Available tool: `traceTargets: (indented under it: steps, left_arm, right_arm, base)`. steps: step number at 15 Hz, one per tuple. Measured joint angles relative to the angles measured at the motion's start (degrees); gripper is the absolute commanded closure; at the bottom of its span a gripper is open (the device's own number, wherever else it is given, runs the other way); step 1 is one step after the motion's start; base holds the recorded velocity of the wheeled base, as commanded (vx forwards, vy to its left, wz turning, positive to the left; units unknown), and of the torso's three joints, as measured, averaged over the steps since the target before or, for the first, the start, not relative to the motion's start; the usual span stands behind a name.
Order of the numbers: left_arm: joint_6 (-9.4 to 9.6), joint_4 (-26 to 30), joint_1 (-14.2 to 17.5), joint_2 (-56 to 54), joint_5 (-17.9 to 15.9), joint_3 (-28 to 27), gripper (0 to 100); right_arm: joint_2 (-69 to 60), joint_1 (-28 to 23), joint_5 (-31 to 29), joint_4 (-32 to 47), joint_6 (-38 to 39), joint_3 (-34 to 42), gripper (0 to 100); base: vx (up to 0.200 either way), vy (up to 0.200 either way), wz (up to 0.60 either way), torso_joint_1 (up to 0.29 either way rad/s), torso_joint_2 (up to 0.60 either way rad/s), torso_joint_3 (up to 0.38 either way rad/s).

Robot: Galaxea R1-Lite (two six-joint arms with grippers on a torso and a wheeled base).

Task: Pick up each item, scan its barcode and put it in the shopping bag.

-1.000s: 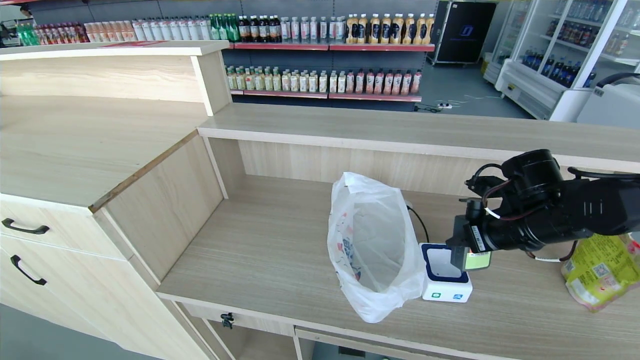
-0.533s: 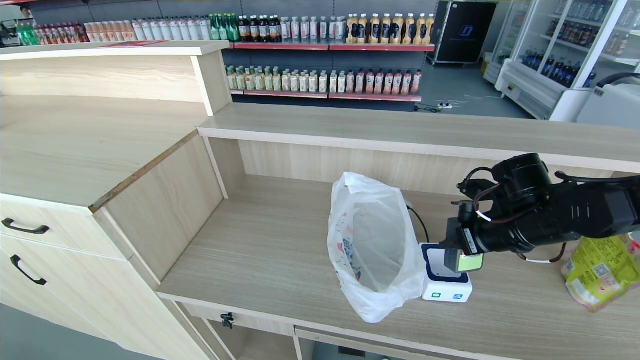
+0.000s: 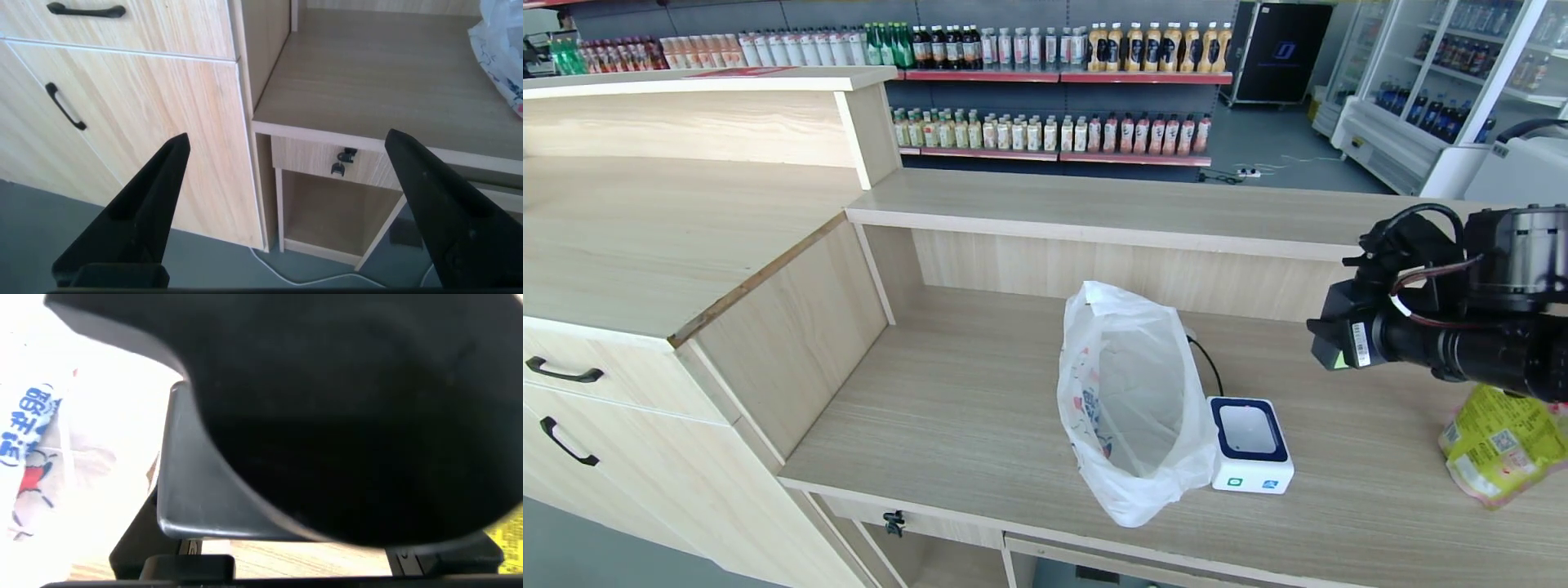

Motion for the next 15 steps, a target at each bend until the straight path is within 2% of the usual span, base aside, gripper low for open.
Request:
traceTargets:
  steps: [5, 7, 10, 15]
  left_arm:
    - [0.00, -0.02, 0.00, 0.00, -0.02, 0.00, 0]
    - [0.00, 0.00, 0.00, 0.00, -0.02, 0.00, 0]
    - [0.01, -0.02, 0.00, 0.00, 0.00, 0.00, 0]
    - [0.01, 0.00, 0.00, 0.00, 0.00, 0.00, 0]
  right_arm:
    - [-1.28, 2.21, -0.02, -6.62, -0.66, 2.19, 100]
    - [0.73, 3.23, 0.66, -9.08, -0.54, 2.12, 100]
    - [4.96, 3.56, 5.46, -12.62, -0.21, 3.15, 100]
    - [12.46, 3.29, 7.75, -20.86, -0.71, 10.93, 100]
  base:
    - [0.000, 0.000, 0.60, 0.001, 0.00, 0.003]
    - [0.000, 0.000, 0.00, 0.000, 0.00, 0.000]
    - [0.000, 0.000, 0.00, 0.000, 0.00, 0.000]
    - [0.000, 0.000, 0.00, 0.000, 0.00, 0.000]
